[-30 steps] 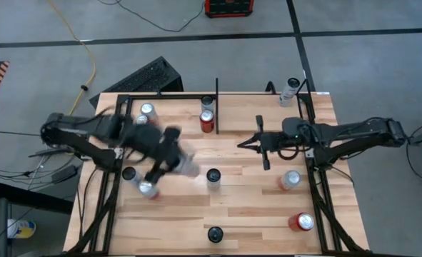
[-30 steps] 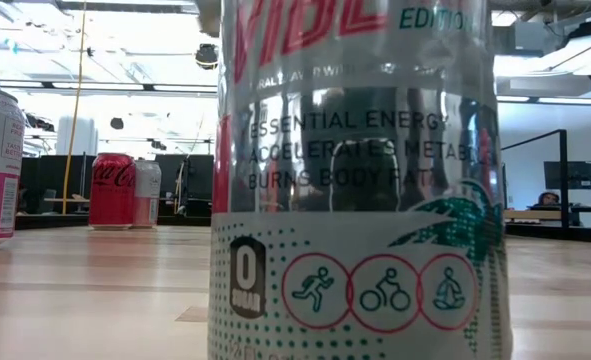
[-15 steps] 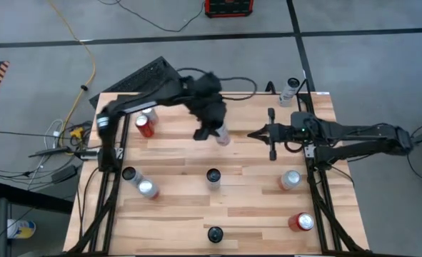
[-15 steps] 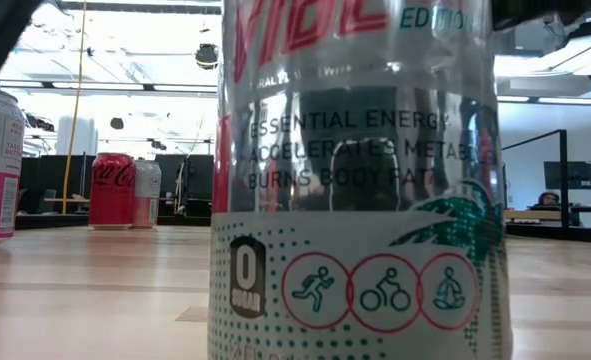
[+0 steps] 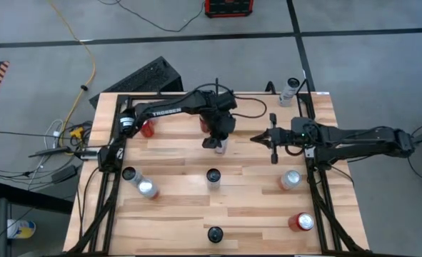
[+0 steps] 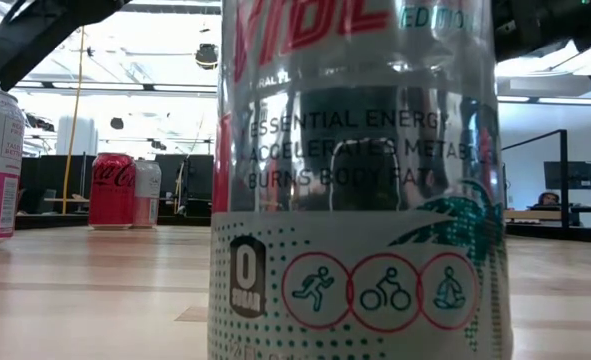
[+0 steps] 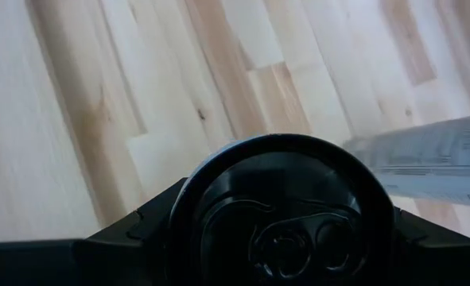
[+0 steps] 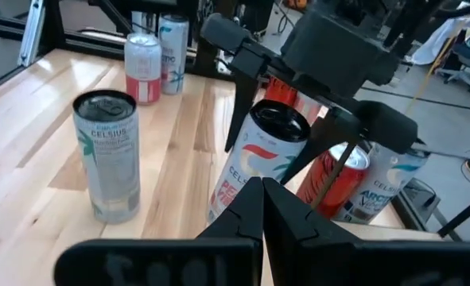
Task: Place canned beverage on shelf
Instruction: Put the black pink soda can on the shelf
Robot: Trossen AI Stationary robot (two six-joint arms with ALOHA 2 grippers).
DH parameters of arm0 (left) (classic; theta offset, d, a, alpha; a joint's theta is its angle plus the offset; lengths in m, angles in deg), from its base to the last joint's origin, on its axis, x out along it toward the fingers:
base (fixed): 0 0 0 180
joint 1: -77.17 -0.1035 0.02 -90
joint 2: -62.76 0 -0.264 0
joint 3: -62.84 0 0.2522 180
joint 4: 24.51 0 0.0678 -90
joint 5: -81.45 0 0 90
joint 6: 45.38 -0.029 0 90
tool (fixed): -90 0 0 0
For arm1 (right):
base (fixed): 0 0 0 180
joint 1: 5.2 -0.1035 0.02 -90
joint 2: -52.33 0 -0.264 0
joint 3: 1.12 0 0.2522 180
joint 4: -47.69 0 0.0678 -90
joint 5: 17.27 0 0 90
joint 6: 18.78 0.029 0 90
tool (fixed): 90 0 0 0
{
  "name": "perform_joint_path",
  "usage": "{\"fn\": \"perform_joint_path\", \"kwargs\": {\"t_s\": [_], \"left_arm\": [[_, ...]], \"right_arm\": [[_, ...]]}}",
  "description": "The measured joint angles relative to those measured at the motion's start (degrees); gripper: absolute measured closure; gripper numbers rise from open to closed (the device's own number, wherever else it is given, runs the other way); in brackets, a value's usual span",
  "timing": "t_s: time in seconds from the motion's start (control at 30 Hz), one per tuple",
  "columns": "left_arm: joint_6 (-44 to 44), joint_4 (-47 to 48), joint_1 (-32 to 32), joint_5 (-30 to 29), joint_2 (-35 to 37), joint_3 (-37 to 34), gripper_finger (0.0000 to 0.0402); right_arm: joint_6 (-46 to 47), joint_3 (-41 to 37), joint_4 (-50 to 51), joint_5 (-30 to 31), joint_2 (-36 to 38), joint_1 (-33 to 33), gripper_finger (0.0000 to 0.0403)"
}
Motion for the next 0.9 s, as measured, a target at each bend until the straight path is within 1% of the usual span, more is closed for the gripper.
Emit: {"fn": "perform_joint_path", "kwargs": {"t_s": [0.23, 0.4, 0.5, 0.73, 0.9], "left_arm": [[-0.7, -1.6, 1.0, -3.2, -1.3, 0.1, 0.0162], [0.0, -5.9, 1.4, -1.4, -2.1, -0.2, 0.0127], [0.4, -5.9, 1.5, -1.1, -3.5, -0.3, 0.0112], [0.9, -6.1, 1.5, -0.9, -6.1, -0.3, 0.0105], [0.9, -7.2, 1.5, -1.0, -6.1, -0.2, 0.0103]], "right_arm": [[0.0, -2.8, -3.9, 0.0, -0.6, 0.0, 0.0376], [-0.1, -3.2, -3.9, 0.0, -0.6, 0.0, 0.0376], [-0.1, -3.1, -3.7, 0.0, -0.6, 0.0, 0.0376], [0.0, -3.1, -3.6, 0.1, -0.6, 0.0, 0.0376], [-0.1, -3.1, -3.5, 0.1, -0.6, 0.1, 0.0376]]}}
